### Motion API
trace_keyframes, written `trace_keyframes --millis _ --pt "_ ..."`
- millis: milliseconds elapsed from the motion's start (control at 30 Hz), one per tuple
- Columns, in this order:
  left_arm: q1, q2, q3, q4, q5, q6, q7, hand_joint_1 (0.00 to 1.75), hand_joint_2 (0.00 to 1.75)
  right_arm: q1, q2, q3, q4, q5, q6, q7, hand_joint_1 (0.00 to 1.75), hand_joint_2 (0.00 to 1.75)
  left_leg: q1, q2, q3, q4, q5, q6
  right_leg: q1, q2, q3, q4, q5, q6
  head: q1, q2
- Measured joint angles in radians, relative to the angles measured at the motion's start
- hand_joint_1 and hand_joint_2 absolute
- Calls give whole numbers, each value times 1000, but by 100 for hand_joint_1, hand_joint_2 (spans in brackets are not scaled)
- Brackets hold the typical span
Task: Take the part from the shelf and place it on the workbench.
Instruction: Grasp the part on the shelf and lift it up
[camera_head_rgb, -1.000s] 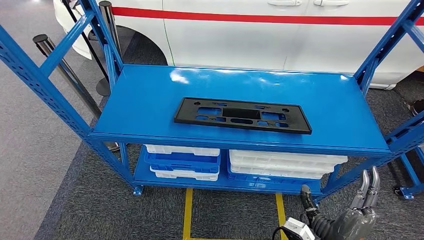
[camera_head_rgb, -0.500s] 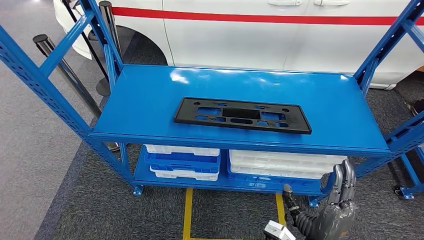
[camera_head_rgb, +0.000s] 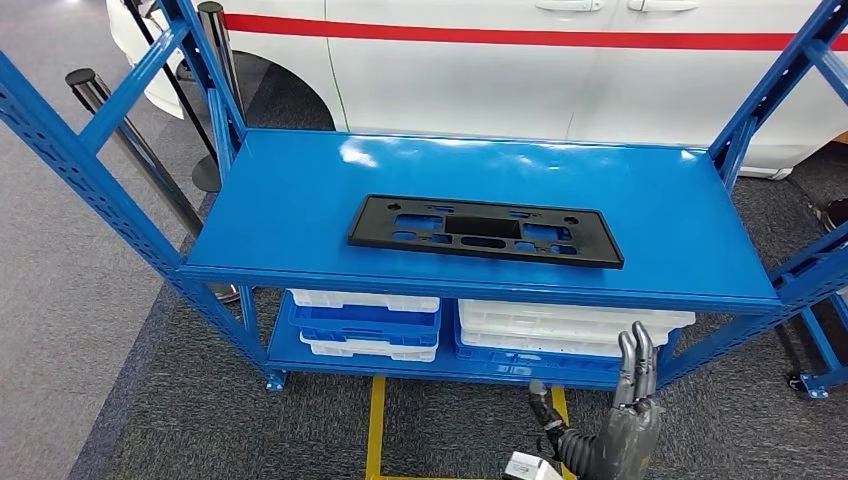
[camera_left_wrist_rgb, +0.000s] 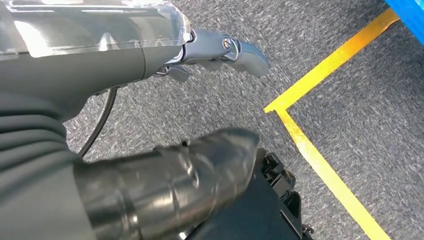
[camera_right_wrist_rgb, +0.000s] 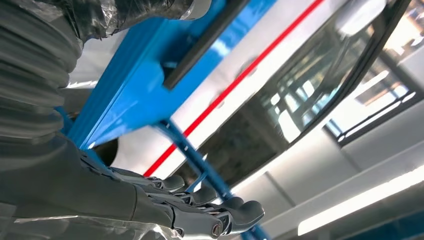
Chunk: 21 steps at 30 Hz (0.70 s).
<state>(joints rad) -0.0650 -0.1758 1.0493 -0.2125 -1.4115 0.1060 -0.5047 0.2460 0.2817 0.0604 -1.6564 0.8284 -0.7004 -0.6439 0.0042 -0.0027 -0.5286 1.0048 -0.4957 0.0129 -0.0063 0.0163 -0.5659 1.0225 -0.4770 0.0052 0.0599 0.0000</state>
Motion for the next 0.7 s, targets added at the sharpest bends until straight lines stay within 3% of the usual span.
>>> trace_keyframes --millis 267,700 --pt "0 4 -1 0 0 -11 0 0 0 -6 -65 94 60 25 0 5 0 175 0 0 0 0 0 0 0 0 0 0 0 0 0 0" --pt "0 7 -5 0 0 -27 -4 0 0 -29 -113 157 92 86 0 36 0 175 0 0 0 0 0 0 0 0 0 0 0 0 0 0"
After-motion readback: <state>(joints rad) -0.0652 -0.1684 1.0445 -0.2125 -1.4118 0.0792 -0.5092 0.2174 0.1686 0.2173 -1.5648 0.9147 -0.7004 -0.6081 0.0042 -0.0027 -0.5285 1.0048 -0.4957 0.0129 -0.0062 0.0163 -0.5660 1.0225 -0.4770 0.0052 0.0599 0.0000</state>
